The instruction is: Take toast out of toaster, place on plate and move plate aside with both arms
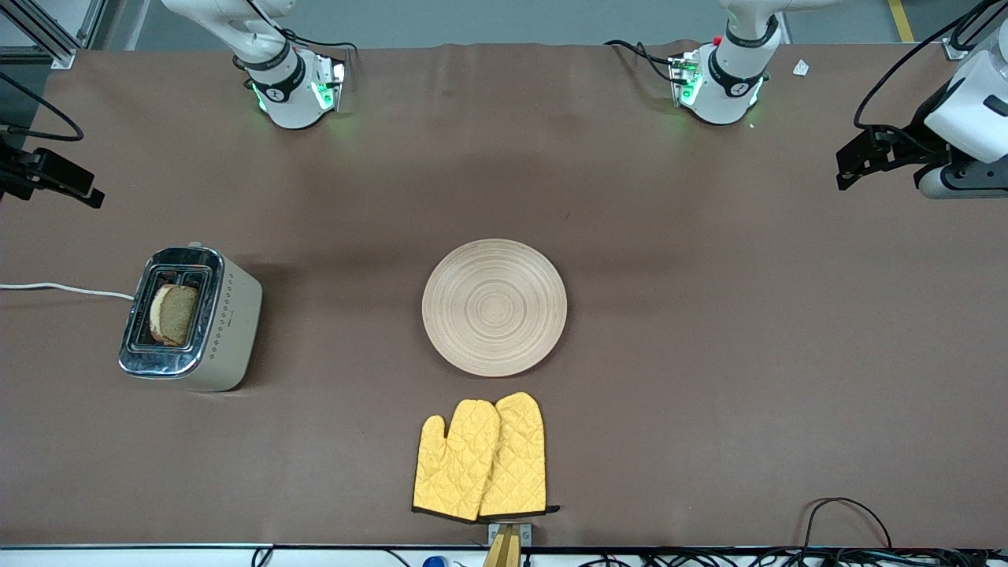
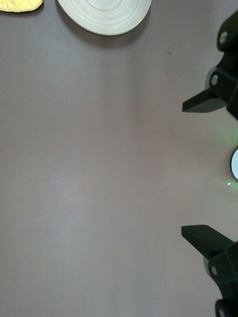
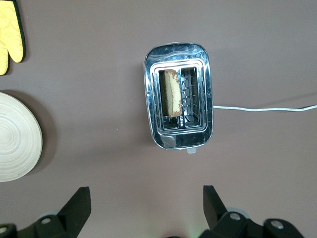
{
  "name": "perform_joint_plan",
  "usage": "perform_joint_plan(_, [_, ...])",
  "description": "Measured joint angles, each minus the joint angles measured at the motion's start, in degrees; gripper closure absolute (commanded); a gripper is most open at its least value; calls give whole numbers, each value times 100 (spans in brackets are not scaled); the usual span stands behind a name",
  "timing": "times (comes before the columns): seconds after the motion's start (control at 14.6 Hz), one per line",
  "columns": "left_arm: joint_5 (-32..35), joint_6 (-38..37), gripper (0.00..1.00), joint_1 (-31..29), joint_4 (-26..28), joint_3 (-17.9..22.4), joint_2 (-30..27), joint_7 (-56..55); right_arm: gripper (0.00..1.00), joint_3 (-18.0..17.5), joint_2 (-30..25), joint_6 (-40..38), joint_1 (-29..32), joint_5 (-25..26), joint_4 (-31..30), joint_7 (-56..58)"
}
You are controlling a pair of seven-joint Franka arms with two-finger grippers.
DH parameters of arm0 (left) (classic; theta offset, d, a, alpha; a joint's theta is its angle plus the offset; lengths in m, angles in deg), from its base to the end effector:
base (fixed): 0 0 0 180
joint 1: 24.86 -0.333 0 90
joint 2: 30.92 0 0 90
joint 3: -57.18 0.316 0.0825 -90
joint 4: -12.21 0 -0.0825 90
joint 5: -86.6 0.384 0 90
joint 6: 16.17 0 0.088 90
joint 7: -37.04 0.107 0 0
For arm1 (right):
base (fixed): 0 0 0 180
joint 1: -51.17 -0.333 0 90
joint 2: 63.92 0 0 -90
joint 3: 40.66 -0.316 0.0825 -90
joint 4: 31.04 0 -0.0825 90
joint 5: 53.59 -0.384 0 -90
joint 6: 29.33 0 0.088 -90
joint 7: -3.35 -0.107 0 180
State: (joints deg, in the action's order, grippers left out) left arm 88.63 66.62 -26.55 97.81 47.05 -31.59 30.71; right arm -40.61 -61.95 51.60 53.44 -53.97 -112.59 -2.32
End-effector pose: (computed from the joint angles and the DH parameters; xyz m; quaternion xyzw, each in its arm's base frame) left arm 0.5327 -0.0755 0.6558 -0.9995 0.0165 0.0162 0.0209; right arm 0.5482 -0.0214 0.6604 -0.9973 0.0692 0.0227 0.0026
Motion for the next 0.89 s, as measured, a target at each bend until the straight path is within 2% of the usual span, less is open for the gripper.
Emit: perform_joint_plan(0.89, [0,0,0,-17,-4,11,0,0,0,34,62,53,-37,0,-37,1])
